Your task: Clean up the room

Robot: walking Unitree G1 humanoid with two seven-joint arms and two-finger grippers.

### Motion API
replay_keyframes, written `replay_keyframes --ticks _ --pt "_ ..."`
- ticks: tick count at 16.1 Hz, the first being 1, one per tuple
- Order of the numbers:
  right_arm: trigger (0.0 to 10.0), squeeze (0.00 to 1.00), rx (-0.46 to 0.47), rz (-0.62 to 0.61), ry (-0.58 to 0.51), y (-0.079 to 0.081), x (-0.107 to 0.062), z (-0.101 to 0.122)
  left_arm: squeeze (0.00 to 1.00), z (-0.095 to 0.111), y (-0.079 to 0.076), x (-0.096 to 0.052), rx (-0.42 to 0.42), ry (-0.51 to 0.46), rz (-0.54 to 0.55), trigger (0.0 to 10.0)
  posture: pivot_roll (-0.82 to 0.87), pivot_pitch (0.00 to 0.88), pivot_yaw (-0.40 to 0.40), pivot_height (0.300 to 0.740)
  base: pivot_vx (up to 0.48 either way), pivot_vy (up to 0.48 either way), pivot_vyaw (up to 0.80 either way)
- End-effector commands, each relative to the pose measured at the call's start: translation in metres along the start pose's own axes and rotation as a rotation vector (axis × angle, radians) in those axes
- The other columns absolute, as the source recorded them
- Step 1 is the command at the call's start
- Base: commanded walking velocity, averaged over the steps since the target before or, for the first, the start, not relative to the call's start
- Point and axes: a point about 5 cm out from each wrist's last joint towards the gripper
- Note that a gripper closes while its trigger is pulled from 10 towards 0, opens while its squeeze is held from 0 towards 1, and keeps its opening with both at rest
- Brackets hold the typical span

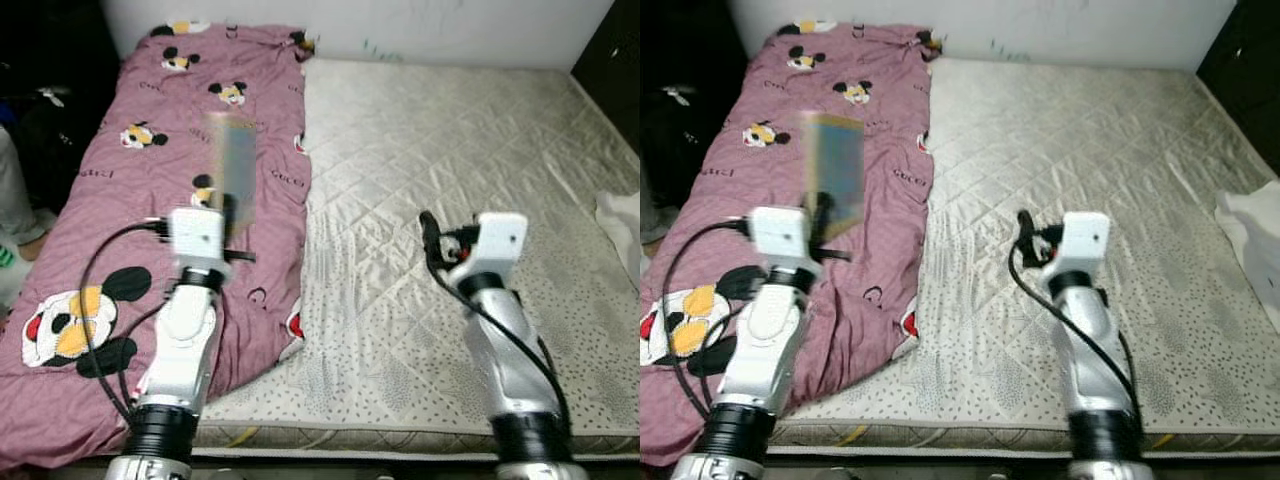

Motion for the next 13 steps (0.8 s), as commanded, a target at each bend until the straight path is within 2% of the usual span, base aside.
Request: replay_keyframes --ticks 1,5,6,9,10,11,12,13 --pt "10.0 0.0 0.005 -0.01 -0.004 -0.001 0.002 0.0 0.0 0.007 0.009 0.001 0.007 -0.037 0.031 0.0 -0.07 0.038 -0.012 0.74 0.0 0.0 0.0" --pt "10.0 0.0 0.019 -0.016 -0.019 0.001 0.009 0.001 0.0 0.001 0.017 -0.005 0.021 -0.012 0.032 0.0 -0.06 0.005 0.003 0.74 0.0 0.0 0.0" --pt "10.0 0.0 0.103 -0.031 -0.023 0.001 0.011 0.0 0.0 -0.005 0.024 -0.009 0.036 0.013 0.045 0.0 -0.06 0.0 0.005 0.74 0.0 0.0 0.0" --pt "10.0 0.0 0.111 -0.031 -0.026 0.002 0.013 0.001 0.0 -0.011 0.024 -0.007 0.061 0.049 0.05 0.0 -0.05 0.0 -0.004 0.74 0.0 0.0 0.0" --pt "10.0 0.0 0.107 -0.029 -0.029 0.002 0.014 0.001 0.0 -0.013 0.023 -0.007 0.063 0.072 0.053 4.5 -0.04 0.0 -0.006 0.74 0.0 0.0 0.0" --pt "10.0 0.0 0.103 -0.034 -0.029 0.001 0.014 -0.001 0.0 -0.016 0.023 -0.011 0.057 0.081 0.058 6.8 -0.05 0.0 -0.005 0.74 0.0 0.0 0.0" --pt "10.0 0.0 0.104 -0.04 -0.03 -0.001 0.013 -0.001 0.0 -0.017 0.023 -0.014 0.058 0.082 0.059 7.9 -0.06 0.0 -0.001 0.74 0.0 0.0 0.0" --pt "10.0 0.0 0.104 -0.044 -0.039 -0.003 0.01 0.001 0.0 -0.018 0.022 -0.021 0.009 0.086 0.059 10.0 -0.07 0.0 0.006 0.74 0.0 0.0 0.0"
Point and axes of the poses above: a point about 5 cm out from each wrist's last joint towards the gripper, its own x axis pointing out of the wrist towards the gripper, its own z axis along the axis of the wrist's last joint, y = z × x, and after that the axes turned 10 degrees about x, right-handed
